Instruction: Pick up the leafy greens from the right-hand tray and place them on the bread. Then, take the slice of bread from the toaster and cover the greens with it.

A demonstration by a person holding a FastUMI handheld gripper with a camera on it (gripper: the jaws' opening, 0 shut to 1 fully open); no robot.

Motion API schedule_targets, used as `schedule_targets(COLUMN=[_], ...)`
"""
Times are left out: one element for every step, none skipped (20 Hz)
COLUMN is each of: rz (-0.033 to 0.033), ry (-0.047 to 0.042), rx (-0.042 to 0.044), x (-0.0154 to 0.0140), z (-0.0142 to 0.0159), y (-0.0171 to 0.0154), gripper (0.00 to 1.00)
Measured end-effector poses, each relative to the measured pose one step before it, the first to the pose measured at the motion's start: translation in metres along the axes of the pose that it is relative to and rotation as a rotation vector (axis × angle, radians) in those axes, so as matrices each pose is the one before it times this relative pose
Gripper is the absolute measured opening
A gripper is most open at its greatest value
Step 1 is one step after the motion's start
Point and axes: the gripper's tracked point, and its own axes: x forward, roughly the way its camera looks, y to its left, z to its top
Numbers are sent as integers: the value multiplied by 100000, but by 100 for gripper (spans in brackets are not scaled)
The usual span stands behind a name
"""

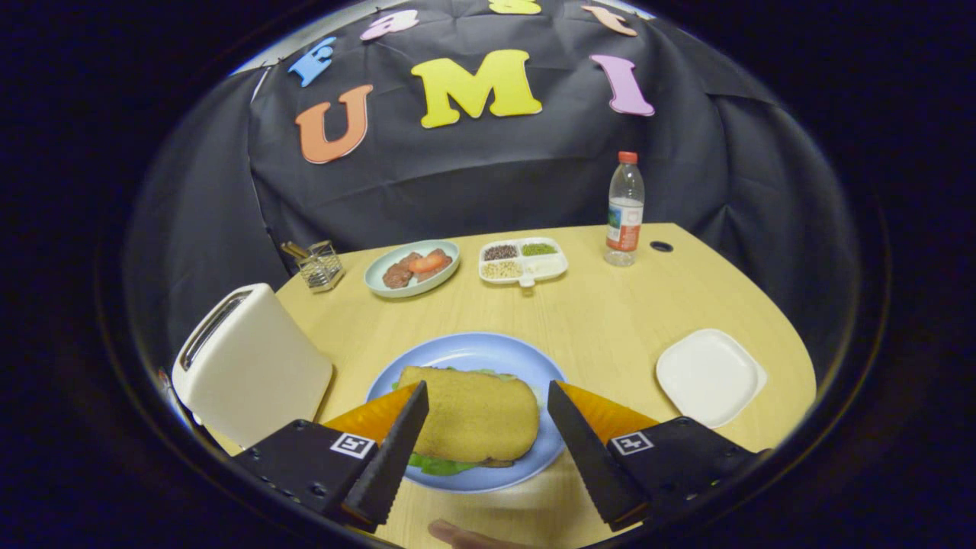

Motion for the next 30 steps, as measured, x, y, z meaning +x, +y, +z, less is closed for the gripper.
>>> schedule_targets(rz=[-227, 452, 440, -21, -255, -560, -1247, -916, -111, -624, -802, -527, -216, 238, -20, -809, -1353, -1243, -1531, -149, 1753, 1182, 743, 300, 172, 219, 798, 1306, 978, 182], ry=[-2336, -2467, -2770, -2935, -3119, -3512, -3850, -4114, -4335, -4252, -3966, -3511, -3245, -2942, -2806, -2075, -1544, -1021, -725, -1182, -1577, -481, -205, -128, -188, 142, 414, 473, 542, 294], rx=[-1370, -1133, -1069, -1546, -2153, -2154, -1823, -1546, -1326, -815, -51, 381, 528, 287, -206, -264, -80, 111, 419, 591, 275, -149, -372, -369, 95, 221, 300, 288, 5, -136], x=[-960, -1114, -1056, -1251, -1332, -1497, -1580, -1615, -1609, -1621, -1618, -1568, -1454, -1367, -1252, -1152, -1057, -769, -615, -563, -481, -262, -236, -232, -80, -80, 1, -48, 34, -44], z=[568, 596, 681, 759, 710, 875, 815, 956, 920, 1058, 855, 843, 759, 785, 673, 476, 366, 291, 109, 259, 292, 80, -206, 66, 74, 32, -124, -69, -107, 50], y=[161, 263, 286, 194, 102, 83, -23, -40, 207, 36, -148, -117, -62, -70, -137, -369, -397, -368, -365, -54, 312, 176, -150, -150, 4, 29, 145, 253, 212, -61], gripper=[96, 96, 96, 96, 96, 96, 96, 96, 96, 96, 96, 96, 96, 96, 96, 96, 96, 96, 96, 96, 96, 96, 96, 96, 96, 96, 96, 96, 96, 96])
